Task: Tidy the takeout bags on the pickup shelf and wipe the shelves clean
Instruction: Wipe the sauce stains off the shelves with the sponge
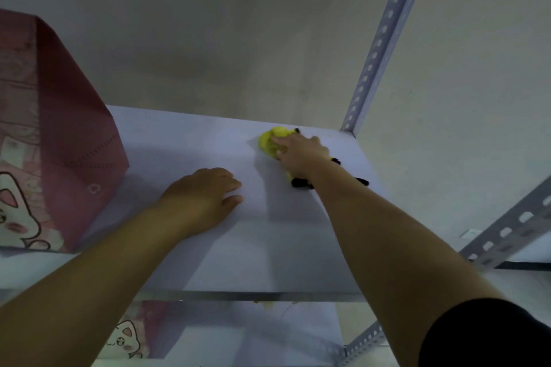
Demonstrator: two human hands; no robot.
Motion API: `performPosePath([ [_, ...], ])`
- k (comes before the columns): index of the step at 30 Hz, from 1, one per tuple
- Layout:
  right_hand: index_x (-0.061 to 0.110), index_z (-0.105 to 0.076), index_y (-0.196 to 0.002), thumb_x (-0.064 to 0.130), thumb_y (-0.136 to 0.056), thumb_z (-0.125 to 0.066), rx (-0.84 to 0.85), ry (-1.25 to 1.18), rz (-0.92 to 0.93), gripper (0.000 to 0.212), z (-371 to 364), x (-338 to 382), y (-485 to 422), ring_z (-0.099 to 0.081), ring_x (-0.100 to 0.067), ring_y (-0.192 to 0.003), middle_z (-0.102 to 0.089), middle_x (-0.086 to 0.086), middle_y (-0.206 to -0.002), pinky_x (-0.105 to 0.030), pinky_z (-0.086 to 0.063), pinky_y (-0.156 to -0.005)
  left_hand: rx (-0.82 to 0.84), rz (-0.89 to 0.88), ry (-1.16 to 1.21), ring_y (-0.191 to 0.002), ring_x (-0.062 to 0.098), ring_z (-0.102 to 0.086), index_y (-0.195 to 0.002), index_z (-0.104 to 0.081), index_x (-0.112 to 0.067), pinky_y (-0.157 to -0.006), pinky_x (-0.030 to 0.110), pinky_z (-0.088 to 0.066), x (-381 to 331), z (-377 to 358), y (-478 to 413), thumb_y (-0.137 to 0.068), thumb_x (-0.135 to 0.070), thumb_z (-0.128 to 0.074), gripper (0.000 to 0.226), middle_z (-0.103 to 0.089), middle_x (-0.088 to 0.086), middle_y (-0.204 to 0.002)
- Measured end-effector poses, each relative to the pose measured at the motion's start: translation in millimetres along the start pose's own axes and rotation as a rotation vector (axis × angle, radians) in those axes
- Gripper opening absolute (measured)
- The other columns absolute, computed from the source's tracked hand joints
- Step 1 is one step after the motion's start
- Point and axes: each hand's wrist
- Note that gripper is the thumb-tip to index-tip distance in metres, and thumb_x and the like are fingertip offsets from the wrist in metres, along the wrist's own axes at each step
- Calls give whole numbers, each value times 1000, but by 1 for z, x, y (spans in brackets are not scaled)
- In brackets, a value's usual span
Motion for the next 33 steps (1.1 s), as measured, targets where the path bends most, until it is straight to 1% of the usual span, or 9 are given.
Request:
performPosePath([
  [2, 51, -34, -135, 38, -95, -36, 47, 2, 143, 42, -5, 13, 13, -35, -35, -122, -37, -1, -144, -46, -30, -96, -10, -5, -9, -127, 20, -41, -129, -53, -29, -105, 35, -35, 1, 3, 8, -93, -46, -43, 41, -45, -6, -140],
  [4, 54, -34, -134, 39, -95, -38, 66, -53, 174, 42, -7, 10, 25, -35, -33, -123, -37, 2, -146, -44, -31, -99, -15, -17, -20, -125, 20, -44, -126, -56, -27, -103, 34, -38, 2, 6, 18, -92, -45, -44, 40, -48, -5, -138],
  [12, 56, -30, -134, 44, -97, -31, -3, 25, -11, 38, -13, -10, 89, -33, -39, -122, -26, 3, -148, -50, -27, -96, -59, -57, 56, -111, 19, -55, -115, -65, -20, -95, 33, -44, 4, 13, 71, -91, -38, -52, 33, -59, -2, -124],
  [15, 54, -33, -133, 43, -96, -34, -88, 46, 46, 39, -19, -8, 122, -37, -37, -114, -31, 2, -145, -46, -31, -92, -60, -73, 52, -105, 19, -57, -106, -68, -19, -90, 33, -46, 3, 15, 92, -90, -38, -52, 29, -61, -3, -116],
  [22, 44, -48, -129, 39, -91, -51, -146, -35, 192, 39, -27, 1, 208, -54, -32, -103, -42, -5, -127, -36, -45, -85, -118, -119, 90, -97, 23, -57, -93, -68, -18, -83, 42, -48, -4, 12, 147, -90, -37, -51, 26, -63, -1, -103],
  [25, 42, -51, -128, 33, -89, -54, -212, -79, 199, 40, -32, 6, 249, -55, -34, -100, -45, -6, -127, -36, -44, -80, -190, -175, 104, -98, 29, -57, -96, -71, -15, -85, 44, -48, -8, 8, 170, -88, -32, -56, 24, -65, 4, -105],
  [28, 37, -53, -128, 30, -89, -57, -272, -164, 245, 40, -44, 12, 291, -58, -37, -96, -48, -9, -126, -43, -50, -78, -323, -208, 141, -98, 33, -55, -99, -71, -11, -83, 40, -45, -16, -4, 194, -82, -21, -68, 20, -65, 8, -105],
  [30, 34, -55, -128, 27, -88, -59, -281, -219, 274, 40, -56, 13, 316, -58, -37, -95, -50, -10, -126, -46, -51, -76, -321, -237, 107, -101, 33, -54, -100, -71, -13, -81, 39, -44, -19, -15, 208, -81, -21, -69, 21, -64, 7, -106],
  [33, 35, -54, -128, 26, -88, -59, -218, -244, 270, 42, -81, 7, 339, -58, -35, -99, -50, -8, -129, -45, -51, -78, -230, -254, 143, -100, 30, -55, -101, -71, -16, -83, 39, -45, -20, -36, 224, -82, -23, -67, 20, -64, 4, -106],
])
Point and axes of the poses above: each hand's wrist, its own y-axis away from the middle knuckle, its own z-axis out of the back of the hand, x = y × z
